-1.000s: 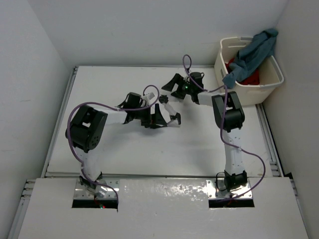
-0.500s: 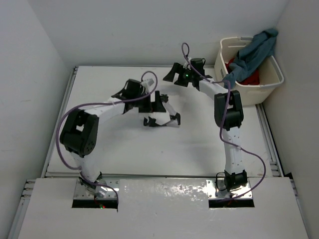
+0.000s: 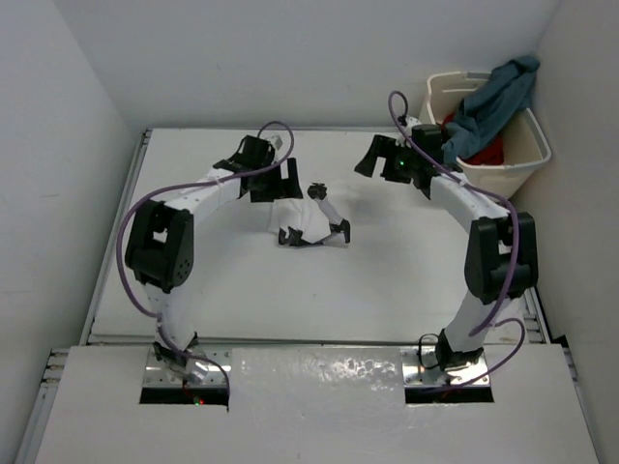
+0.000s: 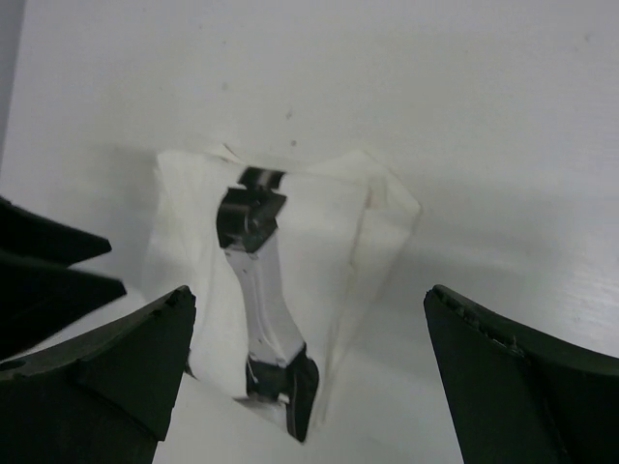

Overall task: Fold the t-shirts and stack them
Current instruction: Smooth out wrinkles on the folded tshirt, then put the neatly folded tshirt into the corner of the board with the left arm

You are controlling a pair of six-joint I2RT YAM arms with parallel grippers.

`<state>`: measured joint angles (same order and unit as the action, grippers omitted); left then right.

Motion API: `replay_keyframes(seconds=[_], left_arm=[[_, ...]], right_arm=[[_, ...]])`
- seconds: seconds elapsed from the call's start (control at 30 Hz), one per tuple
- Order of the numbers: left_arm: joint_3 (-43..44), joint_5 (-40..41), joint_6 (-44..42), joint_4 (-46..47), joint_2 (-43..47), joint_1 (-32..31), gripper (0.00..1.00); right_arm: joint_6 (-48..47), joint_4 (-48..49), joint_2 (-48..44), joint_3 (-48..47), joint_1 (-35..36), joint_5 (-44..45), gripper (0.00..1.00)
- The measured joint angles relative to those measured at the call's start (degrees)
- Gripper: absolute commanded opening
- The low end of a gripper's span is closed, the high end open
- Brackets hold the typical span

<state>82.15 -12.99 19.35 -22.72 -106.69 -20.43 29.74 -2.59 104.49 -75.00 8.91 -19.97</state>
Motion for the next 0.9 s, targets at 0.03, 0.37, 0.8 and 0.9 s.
replay_keyframes(seconds=[0.03,0.37,0.8,0.9], left_arm=[[-0.15,0.68,0.02,-0.61,-1.55,0.39,0.89],[-0.39,1.4,0.39,-1.4,-11.43,1.4,0.53],[2.58,1.14,0.07,0.48,-14.51,0.81,0.0],[4.79,3.5,-1.92,-1.4,-15.17,0.85,0.0]], right_arm=[[-0.94,-0.79,-2.1,1.92,-0.39,0.66,0.99],[-6.4,-6.01,-11.63,11.41,-0.04,3.67,0.99],[-9.84,-9.38,-15.56,14.45,-0.04,6.78,0.99],[-10.58,-9.51,-16.74,14.45,-0.04,7.69,0.99]])
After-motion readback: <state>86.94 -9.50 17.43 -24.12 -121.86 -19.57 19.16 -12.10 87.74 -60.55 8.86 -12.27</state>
